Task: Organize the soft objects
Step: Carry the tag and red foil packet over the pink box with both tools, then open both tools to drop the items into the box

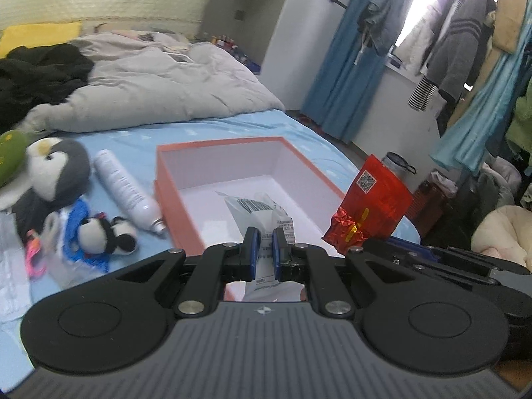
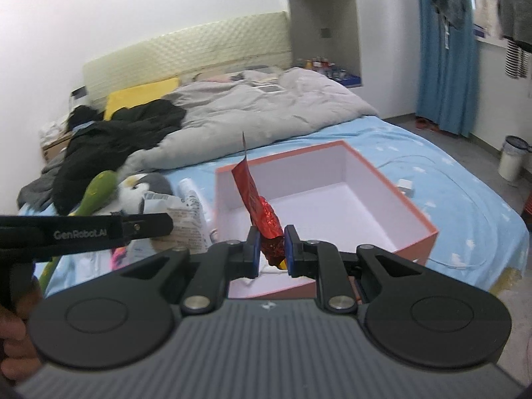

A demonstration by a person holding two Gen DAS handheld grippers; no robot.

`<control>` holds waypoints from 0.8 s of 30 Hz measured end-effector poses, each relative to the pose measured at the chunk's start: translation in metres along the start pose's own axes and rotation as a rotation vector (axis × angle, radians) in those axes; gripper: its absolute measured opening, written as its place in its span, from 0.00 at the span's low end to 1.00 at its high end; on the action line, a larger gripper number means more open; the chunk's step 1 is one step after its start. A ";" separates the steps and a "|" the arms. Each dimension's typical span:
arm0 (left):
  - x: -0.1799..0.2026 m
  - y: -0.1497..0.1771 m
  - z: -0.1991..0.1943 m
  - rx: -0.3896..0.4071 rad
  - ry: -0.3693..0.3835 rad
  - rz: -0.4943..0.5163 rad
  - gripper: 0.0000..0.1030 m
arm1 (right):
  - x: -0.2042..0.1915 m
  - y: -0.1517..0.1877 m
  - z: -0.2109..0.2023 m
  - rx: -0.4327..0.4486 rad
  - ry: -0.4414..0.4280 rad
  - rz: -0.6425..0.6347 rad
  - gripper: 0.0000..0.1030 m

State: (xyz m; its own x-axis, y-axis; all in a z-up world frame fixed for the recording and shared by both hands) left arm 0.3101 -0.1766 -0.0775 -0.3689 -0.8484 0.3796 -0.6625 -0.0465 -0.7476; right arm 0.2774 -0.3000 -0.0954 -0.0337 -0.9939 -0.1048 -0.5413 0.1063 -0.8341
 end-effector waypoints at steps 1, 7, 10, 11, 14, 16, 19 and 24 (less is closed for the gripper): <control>0.001 -0.003 0.008 -0.008 0.005 0.003 0.11 | 0.004 -0.002 0.004 -0.003 0.004 0.009 0.18; 0.006 -0.019 0.067 -0.072 0.025 0.033 0.11 | 0.029 -0.008 0.034 -0.035 0.036 0.032 0.18; 0.006 -0.021 0.099 -0.110 0.031 0.043 0.11 | 0.044 -0.008 0.052 -0.059 0.051 0.049 0.18; 0.006 -0.022 0.109 -0.122 0.031 0.045 0.11 | 0.049 -0.009 0.058 -0.069 0.055 0.055 0.18; 0.005 -0.023 0.142 -0.163 0.032 0.051 0.11 | 0.065 -0.006 0.081 -0.104 0.069 0.075 0.18; 0.002 -0.022 0.164 -0.201 0.031 0.058 0.11 | 0.074 -0.005 0.095 -0.126 0.073 0.087 0.18; -0.003 -0.019 0.189 -0.232 0.024 0.059 0.11 | 0.084 -0.001 0.114 -0.151 0.078 0.093 0.18; -0.012 -0.017 0.220 -0.275 0.018 0.044 0.22 | 0.097 0.008 0.143 -0.202 0.082 0.111 0.21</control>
Point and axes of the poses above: each gripper's, at about its wrist camera, not at the fingertips, and z roughly the way its jaws point, x to its right, y to its underside, the point moved 10 cm from there along z, roughly the way its jaws point, and after that the axes turned 8 degrees about y, right-handed, at the moved point
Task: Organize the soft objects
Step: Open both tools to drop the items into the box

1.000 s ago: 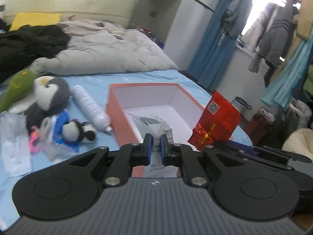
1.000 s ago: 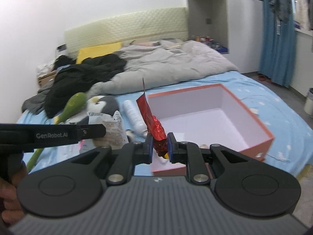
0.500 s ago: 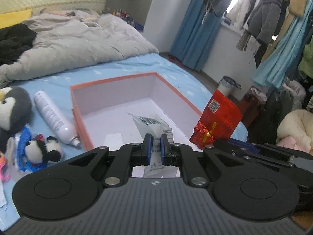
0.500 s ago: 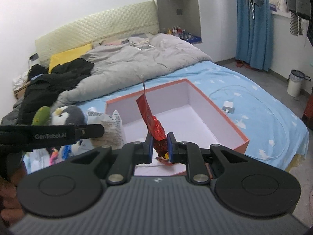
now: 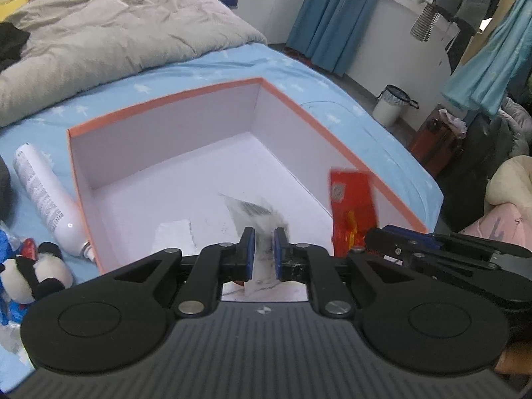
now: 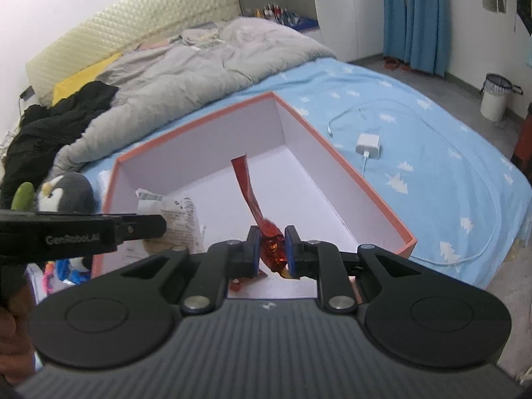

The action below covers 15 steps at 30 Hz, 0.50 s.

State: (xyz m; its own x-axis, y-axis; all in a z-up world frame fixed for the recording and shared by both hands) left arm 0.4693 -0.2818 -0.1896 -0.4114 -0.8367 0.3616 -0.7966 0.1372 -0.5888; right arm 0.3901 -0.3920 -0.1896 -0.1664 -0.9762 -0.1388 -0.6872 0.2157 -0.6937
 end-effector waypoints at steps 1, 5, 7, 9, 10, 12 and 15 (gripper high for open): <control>-0.001 -0.001 0.004 -0.006 0.008 -0.006 0.29 | 0.002 0.000 0.004 -0.005 0.006 0.003 0.22; -0.002 -0.003 0.014 -0.006 -0.008 0.018 0.32 | 0.005 -0.002 0.014 0.005 0.043 -0.045 0.46; -0.003 -0.003 0.016 -0.006 -0.013 0.020 0.32 | 0.007 -0.002 0.016 0.000 0.028 -0.027 0.46; -0.003 -0.003 0.016 -0.005 -0.013 0.017 0.32 | 0.010 -0.002 0.019 -0.011 0.021 -0.008 0.46; -0.003 -0.003 0.015 -0.005 -0.015 0.019 0.32 | 0.011 -0.001 0.019 -0.012 0.022 -0.005 0.46; -0.001 -0.002 0.010 0.004 -0.017 0.023 0.32 | 0.011 0.000 0.018 -0.014 0.023 0.000 0.46; 0.002 -0.002 -0.001 0.019 -0.017 0.027 0.32 | 0.010 0.002 0.013 -0.010 0.016 0.003 0.46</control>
Point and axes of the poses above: each gripper's, at about its wrist camera, not at the fingertips, and z roughly the way its jaws point, x to its right, y to its underside, the point moved 10 cm from there along z, roughly the way its jaws point, and after that the axes turned 8 degrees about y, right-handed, at the moved point
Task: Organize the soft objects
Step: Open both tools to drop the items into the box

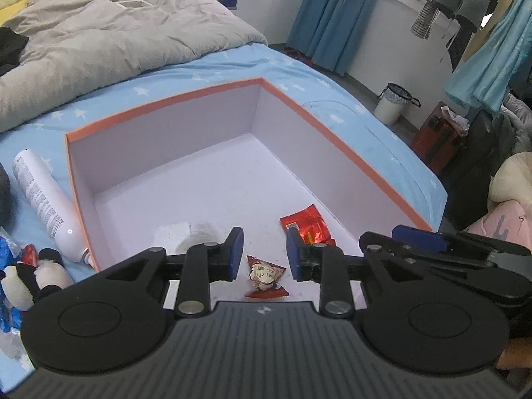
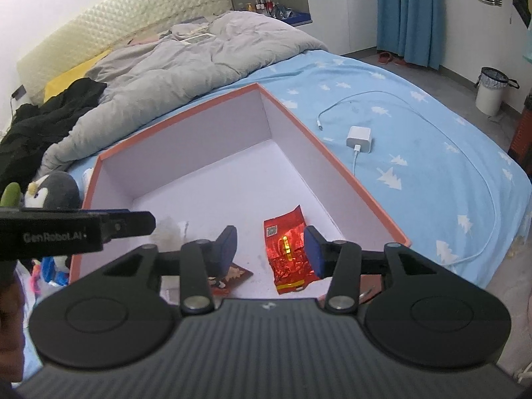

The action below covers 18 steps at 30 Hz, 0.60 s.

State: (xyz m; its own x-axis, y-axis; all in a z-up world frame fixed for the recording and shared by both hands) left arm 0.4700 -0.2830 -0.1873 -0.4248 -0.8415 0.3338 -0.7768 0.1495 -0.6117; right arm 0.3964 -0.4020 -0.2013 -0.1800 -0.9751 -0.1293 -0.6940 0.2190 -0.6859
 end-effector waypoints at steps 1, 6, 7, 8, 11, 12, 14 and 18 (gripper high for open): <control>0.001 0.000 -0.004 0.005 -0.001 0.001 0.32 | -0.001 0.000 -0.003 0.004 0.000 0.000 0.46; 0.011 0.004 -0.032 0.040 -0.003 0.010 0.32 | -0.004 0.000 -0.023 0.033 -0.010 0.004 0.46; 0.013 0.006 -0.039 0.048 -0.004 0.011 0.32 | -0.006 0.000 -0.029 0.042 -0.013 0.003 0.46; 0.014 0.008 -0.046 0.056 -0.004 0.010 0.32 | -0.007 0.000 -0.034 0.050 -0.016 0.003 0.46; 0.020 0.014 -0.067 0.078 -0.007 0.009 0.32 | -0.011 0.003 -0.051 0.070 -0.026 -0.001 0.46; 0.022 0.017 -0.075 0.086 -0.009 0.008 0.32 | -0.014 0.004 -0.058 0.077 -0.028 -0.004 0.46; 0.025 0.025 -0.092 0.104 -0.010 0.005 0.32 | -0.017 0.007 -0.069 0.090 -0.033 -0.008 0.46; 0.030 0.041 -0.122 0.132 -0.012 -0.001 0.32 | -0.024 0.015 -0.093 0.113 -0.044 -0.016 0.46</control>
Point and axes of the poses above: each gripper's, at about its wrist camera, not at the fingertips, and z roughly the way its jaws point, x to its right, y to its underside, the point moved 10 cm from there along z, roughly the way its jaws point, and after that the axes turned 8 degrees about y, right-handed, at the moved point
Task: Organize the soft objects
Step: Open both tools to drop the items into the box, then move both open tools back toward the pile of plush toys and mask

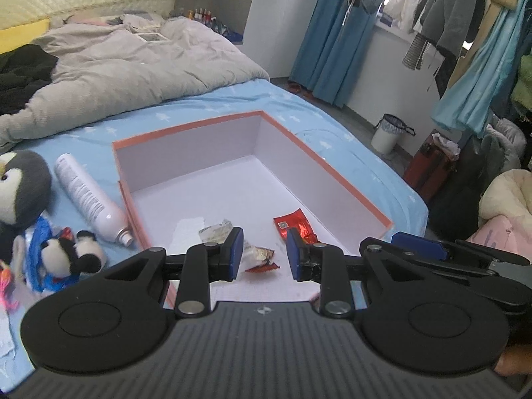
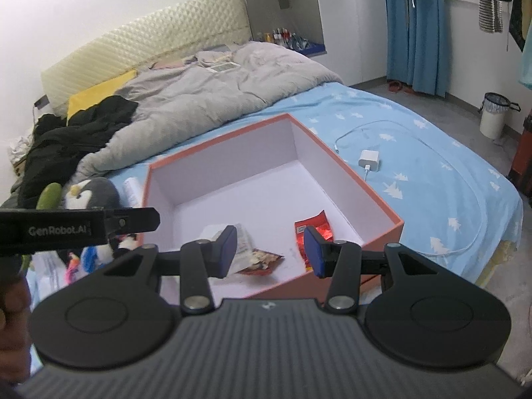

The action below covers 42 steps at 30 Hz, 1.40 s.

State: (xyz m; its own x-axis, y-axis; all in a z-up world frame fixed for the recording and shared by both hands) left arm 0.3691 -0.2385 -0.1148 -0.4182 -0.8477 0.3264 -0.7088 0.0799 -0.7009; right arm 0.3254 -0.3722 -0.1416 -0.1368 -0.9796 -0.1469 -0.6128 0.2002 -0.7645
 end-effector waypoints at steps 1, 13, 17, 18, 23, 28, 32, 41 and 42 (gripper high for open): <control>0.001 0.002 -0.007 0.007 0.000 0.000 0.32 | -0.002 0.002 -0.006 0.005 -0.002 -0.001 0.46; 0.005 0.043 -0.098 0.087 -0.011 -0.008 0.37 | -0.032 0.030 -0.068 0.057 -0.032 -0.026 0.46; 0.006 0.059 -0.125 0.116 -0.023 -0.015 0.38 | -0.043 0.040 -0.084 0.070 -0.042 -0.034 0.46; 0.005 0.062 -0.130 0.122 -0.026 -0.018 0.38 | -0.046 0.043 -0.088 0.073 -0.046 -0.036 0.46; 0.001 0.080 -0.154 0.149 -0.040 -0.049 0.39 | -0.058 0.058 -0.103 0.080 -0.072 -0.052 0.46; -0.003 0.097 -0.165 0.152 -0.062 -0.068 0.40 | -0.067 0.072 -0.114 0.080 -0.097 -0.066 0.46; -0.010 0.106 -0.172 0.156 -0.092 -0.069 0.41 | -0.073 0.080 -0.115 0.077 -0.122 -0.070 0.46; -0.041 0.134 -0.200 0.177 -0.186 -0.112 0.45 | -0.106 0.103 -0.109 0.057 -0.193 -0.125 0.46; -0.045 0.137 -0.205 0.181 -0.197 -0.116 0.45 | -0.111 0.105 -0.109 0.054 -0.205 -0.133 0.46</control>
State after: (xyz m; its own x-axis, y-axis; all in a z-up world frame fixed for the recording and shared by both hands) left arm 0.1746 -0.0819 -0.0961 -0.2092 -0.9328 0.2935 -0.6254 -0.1031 -0.7734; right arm 0.1916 -0.2407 -0.1376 0.1063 -0.9809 -0.1627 -0.5718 0.0736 -0.8171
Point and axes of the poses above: each gripper's, at about its wrist camera, not at the fingertips, and z roughly the way its jaws point, x to its right, y to its underside, the point moved 10 cm from there along z, roughly the way its jaws point, and after that the axes turned 8 degrees about y, right-handed, at the moved point
